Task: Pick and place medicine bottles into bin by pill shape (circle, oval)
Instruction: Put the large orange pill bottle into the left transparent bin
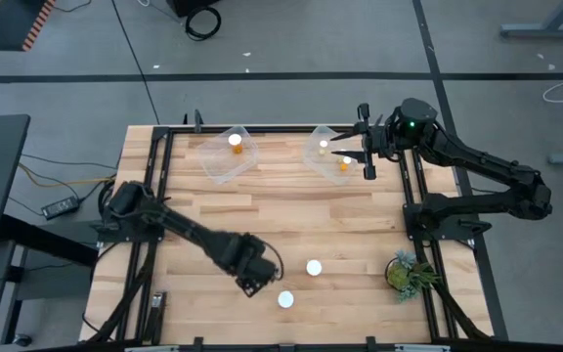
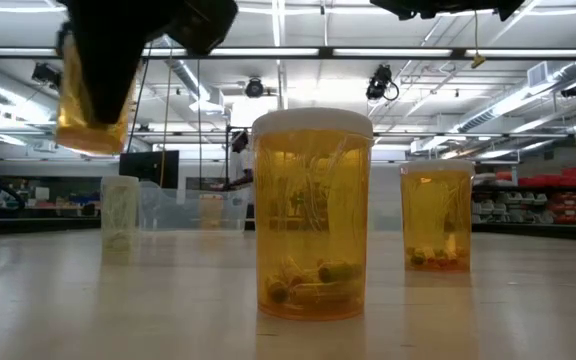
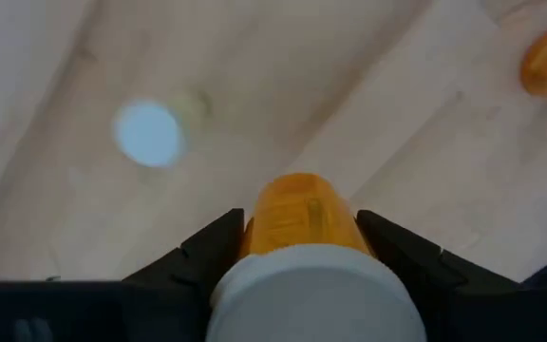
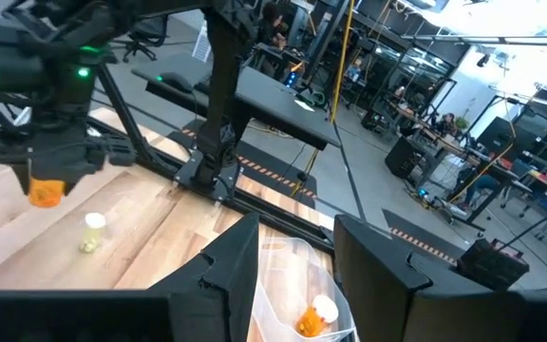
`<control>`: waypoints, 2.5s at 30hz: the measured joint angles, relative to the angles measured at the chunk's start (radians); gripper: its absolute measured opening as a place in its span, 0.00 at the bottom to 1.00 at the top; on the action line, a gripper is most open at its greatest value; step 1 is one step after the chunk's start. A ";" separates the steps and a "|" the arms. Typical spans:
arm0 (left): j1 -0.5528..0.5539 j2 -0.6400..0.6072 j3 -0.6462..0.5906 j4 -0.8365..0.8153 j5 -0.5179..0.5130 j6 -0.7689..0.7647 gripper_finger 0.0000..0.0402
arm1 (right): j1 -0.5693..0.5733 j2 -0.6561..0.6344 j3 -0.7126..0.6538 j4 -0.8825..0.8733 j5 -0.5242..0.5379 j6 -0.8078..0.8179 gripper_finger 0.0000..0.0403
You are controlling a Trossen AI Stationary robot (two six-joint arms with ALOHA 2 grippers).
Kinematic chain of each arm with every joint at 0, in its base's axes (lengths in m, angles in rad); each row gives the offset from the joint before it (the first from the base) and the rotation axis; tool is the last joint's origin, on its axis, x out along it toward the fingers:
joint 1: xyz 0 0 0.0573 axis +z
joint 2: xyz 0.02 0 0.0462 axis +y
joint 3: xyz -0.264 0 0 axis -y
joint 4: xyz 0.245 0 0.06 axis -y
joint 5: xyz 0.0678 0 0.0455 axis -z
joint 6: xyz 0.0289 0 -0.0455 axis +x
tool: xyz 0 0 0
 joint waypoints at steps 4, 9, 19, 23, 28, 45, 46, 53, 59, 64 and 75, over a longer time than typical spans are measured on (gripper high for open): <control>0.066 -0.016 0.000 -0.033 0.005 0.116 0.52 | 0.000 0.000 0.000 0.000 0.000 0.000 0.36; 0.157 -0.034 0.000 -0.101 0.002 0.258 0.48 | -0.001 0.000 0.000 -0.002 0.000 0.000 0.36; 0.337 -0.045 0.000 -0.145 -0.051 0.524 0.51 | -0.001 0.000 0.000 -0.007 0.040 0.000 0.36; 0.409 -0.045 0.000 -0.145 -0.098 0.615 0.49 | -0.001 0.000 0.000 -0.007 0.040 0.001 0.36; 0.502 -0.045 0.000 -0.144 -0.177 0.741 0.48 | 0.002 0.000 0.000 -0.006 0.040 0.003 0.36; 0.880 -0.044 0.000 -0.112 -0.219 0.989 0.50 | 0.001 0.000 0.000 -0.007 0.040 0.000 0.36; 0.898 -0.044 0.000 -0.111 -0.219 0.998 0.50 | 0.001 0.000 0.000 -0.007 0.040 0.000 0.36; 1.009 -0.041 0.000 -0.049 -0.218 1.003 0.48 | 0.001 0.000 0.000 -0.008 0.040 0.000 0.36; 1.071 -0.041 -0.060 -0.019 -0.214 1.005 0.50 | 0.001 0.000 0.000 -0.008 0.040 0.000 0.36; 1.093 -0.041 -0.153 0.027 -0.195 1.029 0.49 | 0.001 0.000 0.000 -0.008 0.040 -0.007 0.36; 1.108 -0.041 -0.285 0.084 -0.196 1.032 0.51 | 0.001 0.000 0.000 -0.008 0.040 -0.008 0.36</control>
